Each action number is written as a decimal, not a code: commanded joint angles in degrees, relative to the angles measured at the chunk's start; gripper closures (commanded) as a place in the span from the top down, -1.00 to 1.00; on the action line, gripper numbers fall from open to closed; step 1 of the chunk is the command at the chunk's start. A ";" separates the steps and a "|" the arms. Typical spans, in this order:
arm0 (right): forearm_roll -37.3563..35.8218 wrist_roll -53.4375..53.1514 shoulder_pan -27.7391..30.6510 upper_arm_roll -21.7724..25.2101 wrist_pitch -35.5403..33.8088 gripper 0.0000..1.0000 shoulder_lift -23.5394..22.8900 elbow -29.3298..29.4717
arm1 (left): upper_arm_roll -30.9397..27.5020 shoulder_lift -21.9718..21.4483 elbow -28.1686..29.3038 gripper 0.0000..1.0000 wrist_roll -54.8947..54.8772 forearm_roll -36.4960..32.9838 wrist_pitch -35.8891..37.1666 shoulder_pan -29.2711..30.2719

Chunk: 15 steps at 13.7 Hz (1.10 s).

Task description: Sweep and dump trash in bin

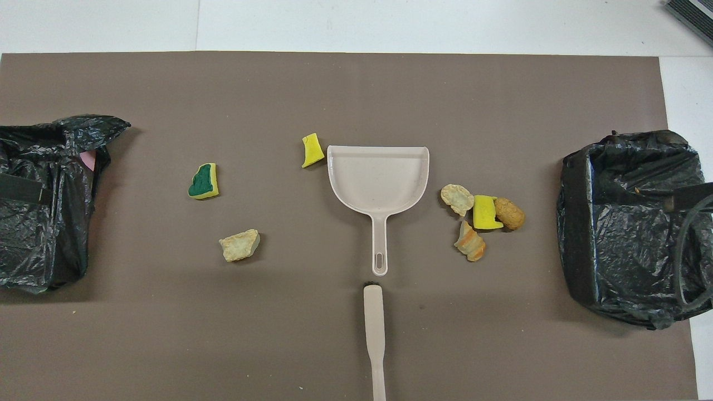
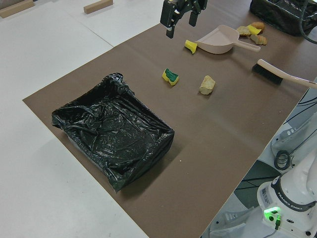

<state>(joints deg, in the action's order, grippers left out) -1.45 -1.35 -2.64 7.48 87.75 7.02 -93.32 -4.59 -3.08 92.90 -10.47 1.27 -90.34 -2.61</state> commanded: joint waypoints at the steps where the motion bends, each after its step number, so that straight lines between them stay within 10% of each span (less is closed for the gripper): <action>1: 0.31 1.97 0.44 -0.01 1.64 1.00 1.15 -1.69 | 0.02 -1.05 0.96 1.00 -0.08 -0.92 -0.01 0.15; 9: 0.31 2.06 0.44 0.07 1.11 1.00 1.15 -1.78 | 2.39 -2.62 4.29 1.00 0.01 0.93 -0.18 -2.04; 15: 0.31 2.06 0.44 -0.01 0.94 1.00 1.15 -1.96 | 2.39 -4.29 11.67 1.00 16.57 1.11 -2.20 -17.84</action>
<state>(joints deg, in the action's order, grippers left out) -1.45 -1.35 -2.64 7.49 87.75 7.02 -93.61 -1.26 -4.18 99.81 -0.45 2.17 -90.42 -15.30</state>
